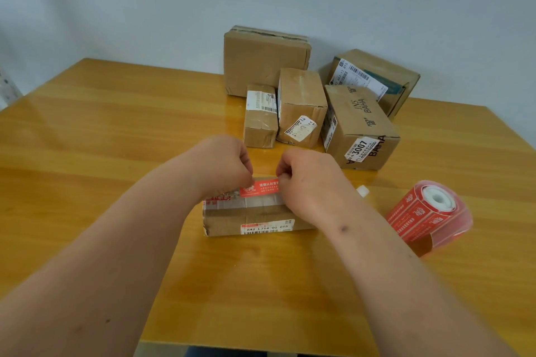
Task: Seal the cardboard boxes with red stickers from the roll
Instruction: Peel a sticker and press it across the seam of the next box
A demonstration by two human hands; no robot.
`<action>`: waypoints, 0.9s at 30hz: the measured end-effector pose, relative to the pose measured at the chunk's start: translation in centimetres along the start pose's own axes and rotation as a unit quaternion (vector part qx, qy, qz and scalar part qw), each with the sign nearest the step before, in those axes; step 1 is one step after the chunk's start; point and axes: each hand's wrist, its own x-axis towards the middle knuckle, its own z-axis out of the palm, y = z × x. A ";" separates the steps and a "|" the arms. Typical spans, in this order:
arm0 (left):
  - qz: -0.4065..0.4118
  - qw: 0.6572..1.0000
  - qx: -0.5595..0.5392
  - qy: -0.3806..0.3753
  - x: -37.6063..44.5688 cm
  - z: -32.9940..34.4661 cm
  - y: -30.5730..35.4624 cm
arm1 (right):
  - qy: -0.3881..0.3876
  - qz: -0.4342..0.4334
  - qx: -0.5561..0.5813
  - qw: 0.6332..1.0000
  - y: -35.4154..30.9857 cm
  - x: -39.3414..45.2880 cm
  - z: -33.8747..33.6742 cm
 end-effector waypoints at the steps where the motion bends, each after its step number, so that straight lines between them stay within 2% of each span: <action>1: 0.000 1.000 -0.001 -0.002 0.0 0.0 -0.1 | 0.001 -0.001 0.002 1.000 0.0 0.0 0.0; 9: -0.020 0.999 -0.029 -0.010 0.2 -0.4 -0.8 | -0.011 -0.025 -0.029 0.999 -0.7 -0.1 -0.1; 18: -0.031 0.998 -0.052 -0.032 0.2 -0.4 -1.0 | -0.017 -0.015 -0.020 1.000 -0.8 0.1 -0.6; 27: -0.022 0.999 -0.035 -0.014 0.4 0.0 -1.1 | -0.028 0.000 -0.022 0.999 -0.6 0.4 -0.2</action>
